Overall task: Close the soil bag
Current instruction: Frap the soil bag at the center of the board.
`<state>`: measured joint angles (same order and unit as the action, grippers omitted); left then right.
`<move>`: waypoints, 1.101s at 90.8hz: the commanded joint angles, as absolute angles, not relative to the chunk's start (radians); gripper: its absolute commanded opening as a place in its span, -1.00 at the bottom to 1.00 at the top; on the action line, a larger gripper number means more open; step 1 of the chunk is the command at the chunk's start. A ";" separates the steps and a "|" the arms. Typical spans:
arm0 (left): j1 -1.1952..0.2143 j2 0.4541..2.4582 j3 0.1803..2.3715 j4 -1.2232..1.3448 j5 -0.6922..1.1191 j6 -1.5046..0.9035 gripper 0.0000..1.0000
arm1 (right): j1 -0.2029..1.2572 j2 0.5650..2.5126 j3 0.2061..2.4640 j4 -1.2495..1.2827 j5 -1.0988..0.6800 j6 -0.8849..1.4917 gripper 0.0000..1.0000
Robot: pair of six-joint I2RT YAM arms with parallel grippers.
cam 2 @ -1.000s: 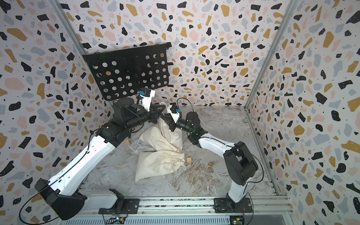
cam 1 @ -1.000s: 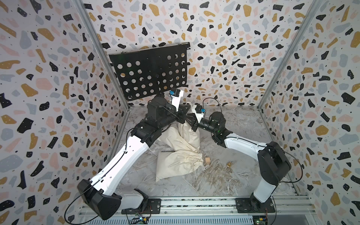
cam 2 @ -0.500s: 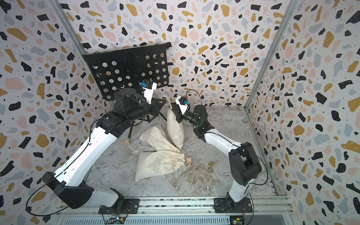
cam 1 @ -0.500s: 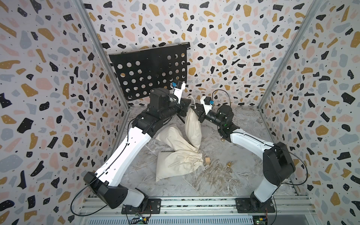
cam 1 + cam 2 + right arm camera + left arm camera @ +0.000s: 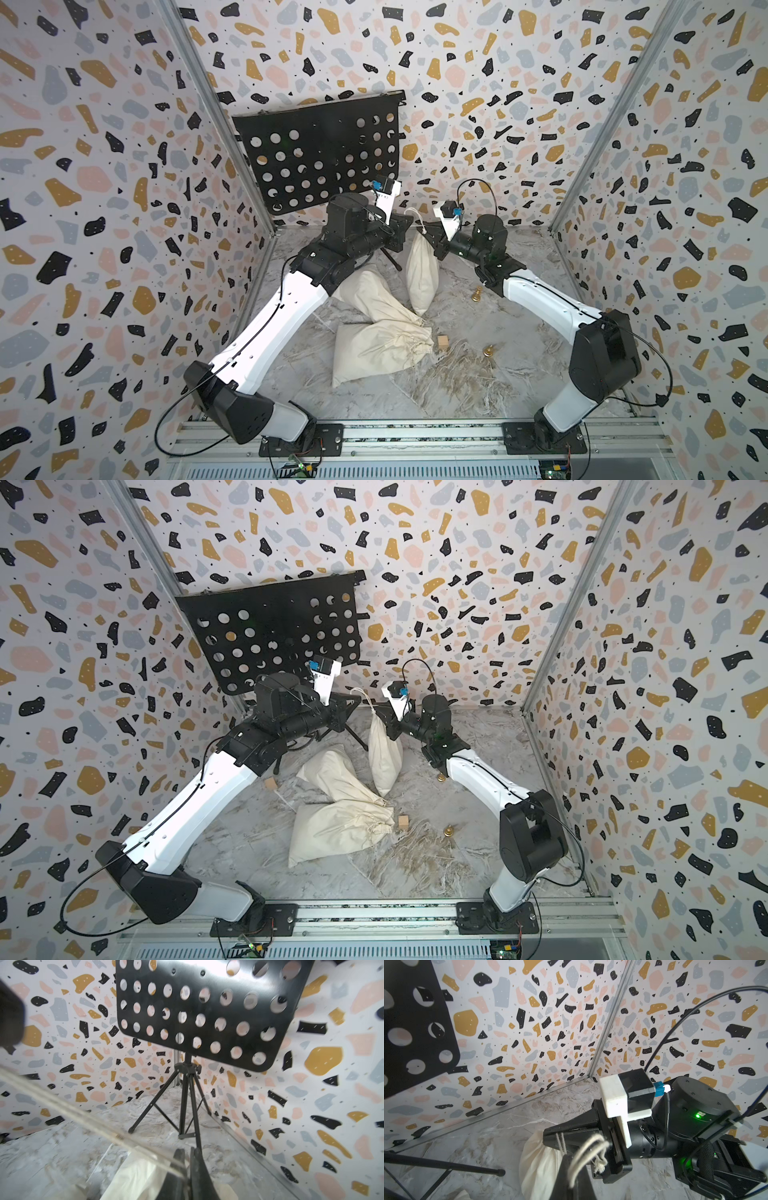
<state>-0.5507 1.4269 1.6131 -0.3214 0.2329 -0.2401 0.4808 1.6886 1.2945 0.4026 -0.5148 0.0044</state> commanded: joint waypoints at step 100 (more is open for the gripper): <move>-0.490 0.900 1.432 0.022 0.144 -0.228 -1.00 | 0.267 1.998 1.735 -0.336 0.055 0.007 -0.87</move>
<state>-0.4889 1.1603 1.3659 -0.3161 0.0952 -0.2043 0.5674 1.8893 1.7584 -0.0380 -0.5285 -0.0231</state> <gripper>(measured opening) 0.043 0.138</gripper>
